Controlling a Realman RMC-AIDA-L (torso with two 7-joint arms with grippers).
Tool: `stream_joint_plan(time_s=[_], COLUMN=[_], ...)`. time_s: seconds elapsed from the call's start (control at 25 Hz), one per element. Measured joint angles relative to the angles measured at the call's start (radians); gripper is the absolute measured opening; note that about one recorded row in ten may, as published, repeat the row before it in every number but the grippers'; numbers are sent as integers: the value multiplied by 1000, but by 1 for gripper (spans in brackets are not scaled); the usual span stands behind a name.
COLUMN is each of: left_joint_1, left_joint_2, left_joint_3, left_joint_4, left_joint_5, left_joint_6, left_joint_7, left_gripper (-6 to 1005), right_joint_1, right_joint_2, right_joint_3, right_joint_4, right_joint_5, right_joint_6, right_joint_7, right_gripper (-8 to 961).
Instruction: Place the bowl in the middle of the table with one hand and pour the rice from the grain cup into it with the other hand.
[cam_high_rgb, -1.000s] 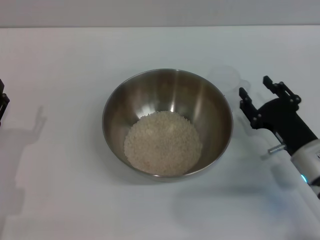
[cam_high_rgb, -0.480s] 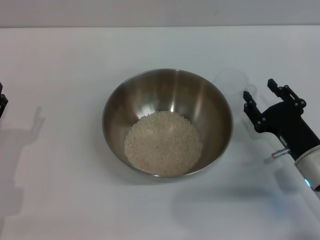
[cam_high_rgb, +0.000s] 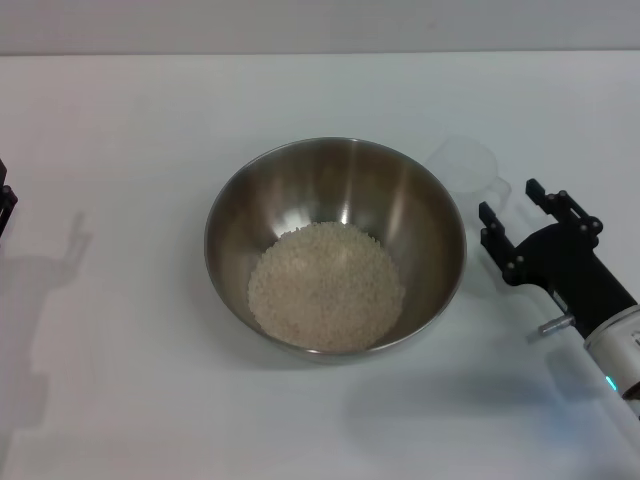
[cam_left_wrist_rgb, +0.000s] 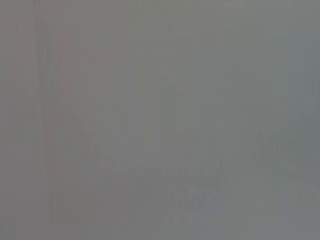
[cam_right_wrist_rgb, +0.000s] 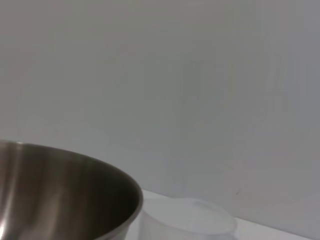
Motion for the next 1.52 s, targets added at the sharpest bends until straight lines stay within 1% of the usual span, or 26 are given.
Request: stream_joint_plan(time_s=[0.08, 0.28, 0.44, 0.48, 0.56, 0.68, 0.76, 0.8, 0.84, 0.92, 1.0, 1.08, 1.28, 1.52], left_joint_1=[-1, -1, -1, -1, -1, 0, 0, -1, -1, -2, -3, -4, -19, -17], left_joint_2=[0, 0, 0, 0, 0, 0, 0, 0, 0, 0, 0, 0, 0, 0], left_joint_3=[0, 3, 5, 5, 6, 6, 6, 6, 6, 6, 6, 6, 6, 5], left_joint_4=[0, 1, 1, 1, 2, 2, 3, 4, 4, 13, 16, 20, 52, 64], left_joint_5=[0, 0, 0, 0, 0, 0, 0, 0, 0, 0, -1, -1, -1, -1], left_joint_6=[0, 0, 0, 0, 0, 0, 0, 0, 0, 0, 0, 0, 0, 2], left_joint_7=[0, 0, 0, 0, 0, 0, 0, 0, 0, -5, -18, -29, -31, -32], left_gripper=[834, 834, 834, 834, 834, 834, 834, 834, 834, 834, 834, 834, 834, 834], right_joint_1=[0, -13, -53, -91, -105, -150, -168, -177, -177, -184, -186, -184, -176, -166], right_joint_2=[1, 2, 3, 3, 3, -1, -3, -3, -3, -3, -1, 0, 2, 2], right_joint_3=[-22, -37, -38, -21, -14, 8, 34, 79, 79, 131, 160, 165, 160, 157], right_joint_4=[0, 2, 11, 15, 16, 8, -18, -60, -60, -92, -105, -108, -93, -93], right_joint_5=[0, 0, 6, 17, 22, 29, 35, 45, 45, 50, 50, 50, 51, 51], right_joint_6=[-3, -36, -105, -161, -183, -275, -333, -368, -368, -386, -392, -394, -396, -391], right_joint_7=[0, 0, 0, 0, 0, 30, 99, 202, 202, 303, 346, 337, 264, 262], right_gripper=[588, 587, 588, 588, 588, 598, 617, 627, 637, 656, 676, 695, 838, 838])
